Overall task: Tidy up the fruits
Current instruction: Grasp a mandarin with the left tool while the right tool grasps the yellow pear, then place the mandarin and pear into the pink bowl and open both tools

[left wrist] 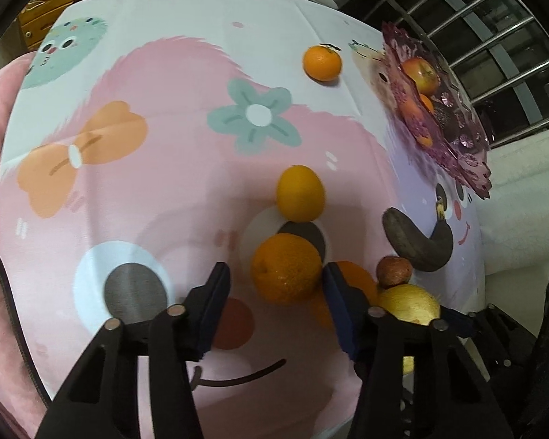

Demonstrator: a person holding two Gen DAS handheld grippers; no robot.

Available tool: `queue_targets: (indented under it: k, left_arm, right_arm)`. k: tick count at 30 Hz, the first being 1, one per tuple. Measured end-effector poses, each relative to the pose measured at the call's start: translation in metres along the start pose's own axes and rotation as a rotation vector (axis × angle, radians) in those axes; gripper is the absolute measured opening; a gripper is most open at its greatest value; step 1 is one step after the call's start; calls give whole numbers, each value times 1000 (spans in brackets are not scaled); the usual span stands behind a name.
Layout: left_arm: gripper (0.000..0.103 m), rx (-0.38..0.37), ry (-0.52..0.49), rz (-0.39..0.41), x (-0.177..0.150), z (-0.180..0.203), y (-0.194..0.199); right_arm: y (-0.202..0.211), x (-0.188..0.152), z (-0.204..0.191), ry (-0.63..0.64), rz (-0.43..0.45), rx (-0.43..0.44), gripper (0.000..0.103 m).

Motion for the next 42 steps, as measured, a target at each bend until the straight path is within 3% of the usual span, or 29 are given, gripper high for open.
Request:
queue_targets:
  k: [2,12,20,33,42]
  left_arm:
    - [39,-9,-10,4,1,7,-1]
    - [38,45,-17,14,4,9,3]
    - [38,77,-3,85,9,27,31]
    - [38,101,31,350,46,115,110]
    - [38,108,31,426,73,180,115]
  right_arm:
    - [-2,4,0,6,2,-3,72]
    - [0,-4,2,61,-9,38,71]
    - [29,-11,18,152,24,95,71]
    - [116,17,75,341,146,166,71]
    - [141,47,136,341,194,186,71]
Point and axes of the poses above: each gripper's, at about its wrist camera, not at the fingertips, and y roughly against the way its jaws point, z to its right, x to its top, the point moved 10 cm from there along -y, roughly the way its jaws point
